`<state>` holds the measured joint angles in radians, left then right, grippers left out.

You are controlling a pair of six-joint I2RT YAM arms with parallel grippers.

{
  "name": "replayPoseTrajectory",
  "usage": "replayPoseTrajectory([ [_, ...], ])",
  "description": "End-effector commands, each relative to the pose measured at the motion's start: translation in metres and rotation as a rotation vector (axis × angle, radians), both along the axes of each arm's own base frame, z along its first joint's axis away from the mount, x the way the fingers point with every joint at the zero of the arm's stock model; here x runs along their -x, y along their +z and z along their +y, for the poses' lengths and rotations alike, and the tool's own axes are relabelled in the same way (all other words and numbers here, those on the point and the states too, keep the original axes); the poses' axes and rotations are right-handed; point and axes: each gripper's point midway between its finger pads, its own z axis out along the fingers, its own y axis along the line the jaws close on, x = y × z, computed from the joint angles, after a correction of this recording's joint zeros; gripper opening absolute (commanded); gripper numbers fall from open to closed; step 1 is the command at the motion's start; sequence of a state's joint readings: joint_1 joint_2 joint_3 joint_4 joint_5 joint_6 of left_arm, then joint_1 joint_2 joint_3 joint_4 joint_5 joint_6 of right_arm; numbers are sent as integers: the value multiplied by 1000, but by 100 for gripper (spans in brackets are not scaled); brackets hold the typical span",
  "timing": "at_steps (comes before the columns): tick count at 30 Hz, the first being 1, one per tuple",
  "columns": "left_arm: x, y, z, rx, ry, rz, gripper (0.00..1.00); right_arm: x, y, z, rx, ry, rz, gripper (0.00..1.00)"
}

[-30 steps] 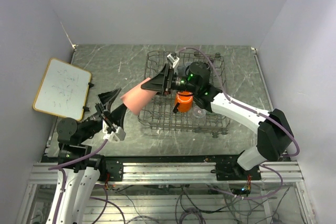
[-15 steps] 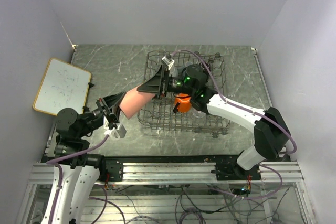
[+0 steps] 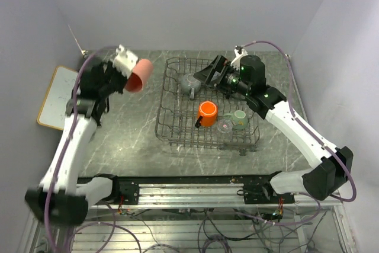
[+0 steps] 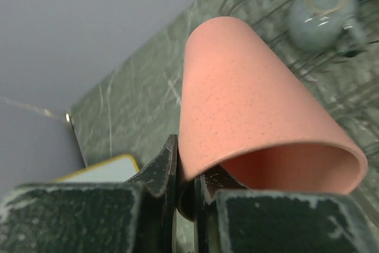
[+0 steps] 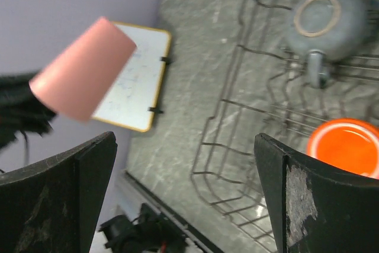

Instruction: Unload the cups from the dish rack

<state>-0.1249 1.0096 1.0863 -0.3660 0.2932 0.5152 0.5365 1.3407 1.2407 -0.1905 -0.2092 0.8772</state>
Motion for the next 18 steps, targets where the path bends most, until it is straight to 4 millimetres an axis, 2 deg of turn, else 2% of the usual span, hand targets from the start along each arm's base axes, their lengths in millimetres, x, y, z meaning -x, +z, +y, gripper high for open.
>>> replayPoseTrajectory([
  [1,-36,-57,41,-52,308,371,7,-5,-40,-40,253,-122,43,100],
  [5,-72,-90,47,-93,364,590,7,-1,-51,-56,332,-157,58,100],
  [9,-98,-110,54,-17,403,762,7,6,-63,-69,396,-175,73,100],
  [13,-121,-127,63,4,441,838,7,14,-74,-77,434,-171,85,100],
  [18,-137,-144,71,-38,469,875,7,18,-91,-78,478,-140,119,100],
])
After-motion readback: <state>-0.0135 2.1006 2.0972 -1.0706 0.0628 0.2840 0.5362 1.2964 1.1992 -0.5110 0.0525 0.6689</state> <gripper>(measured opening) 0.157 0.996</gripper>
